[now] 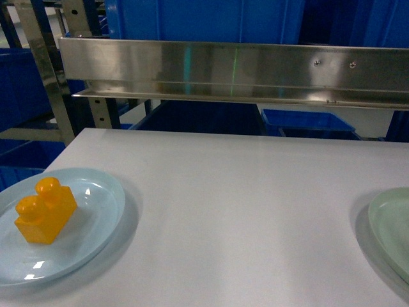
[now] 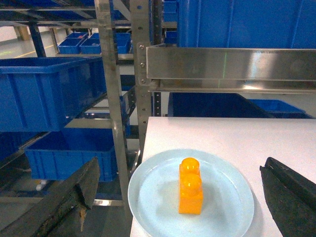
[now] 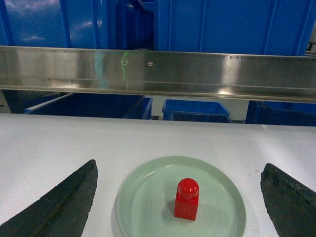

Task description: Sort and place red and yellow blocks in left bins

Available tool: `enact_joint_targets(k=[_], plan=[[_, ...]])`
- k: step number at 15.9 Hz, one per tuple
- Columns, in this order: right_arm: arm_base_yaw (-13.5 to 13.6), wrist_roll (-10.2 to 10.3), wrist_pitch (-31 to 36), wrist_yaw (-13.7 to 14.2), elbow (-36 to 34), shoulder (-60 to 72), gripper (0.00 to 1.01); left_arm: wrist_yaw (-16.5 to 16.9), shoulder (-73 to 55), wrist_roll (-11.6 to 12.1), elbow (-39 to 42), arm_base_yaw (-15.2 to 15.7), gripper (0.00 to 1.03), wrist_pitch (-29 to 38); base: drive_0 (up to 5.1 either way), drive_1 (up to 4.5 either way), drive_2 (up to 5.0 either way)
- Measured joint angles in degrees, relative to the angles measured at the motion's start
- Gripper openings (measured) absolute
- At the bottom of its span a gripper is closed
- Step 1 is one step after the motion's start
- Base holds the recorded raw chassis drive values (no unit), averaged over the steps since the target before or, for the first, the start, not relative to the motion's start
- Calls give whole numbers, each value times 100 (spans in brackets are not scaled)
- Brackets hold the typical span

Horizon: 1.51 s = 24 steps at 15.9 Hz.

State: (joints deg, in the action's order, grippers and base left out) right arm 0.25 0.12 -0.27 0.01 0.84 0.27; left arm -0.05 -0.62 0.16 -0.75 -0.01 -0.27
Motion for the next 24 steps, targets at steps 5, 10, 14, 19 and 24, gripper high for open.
enact_joint_targets(k=[5,10,14,19,24], plan=[[0,0,0,0,0,0,98,0,0,0,0,0,98,0,0,0,0],[0,0,0,0,0,0,98,2,0,0,0,0,98,0,0,0,0],[2,0,-2,-2,0,0,98,0,0,0,0,0,98,2,-50,-50,-50],[-26,0,-4,2,0,0,98,13,0,0,0,-15,98,4,-67,-67,-67],[-26,0,0,0,0,0,98,2,0,0,0,-4,98,0,-40,-40,-40]])
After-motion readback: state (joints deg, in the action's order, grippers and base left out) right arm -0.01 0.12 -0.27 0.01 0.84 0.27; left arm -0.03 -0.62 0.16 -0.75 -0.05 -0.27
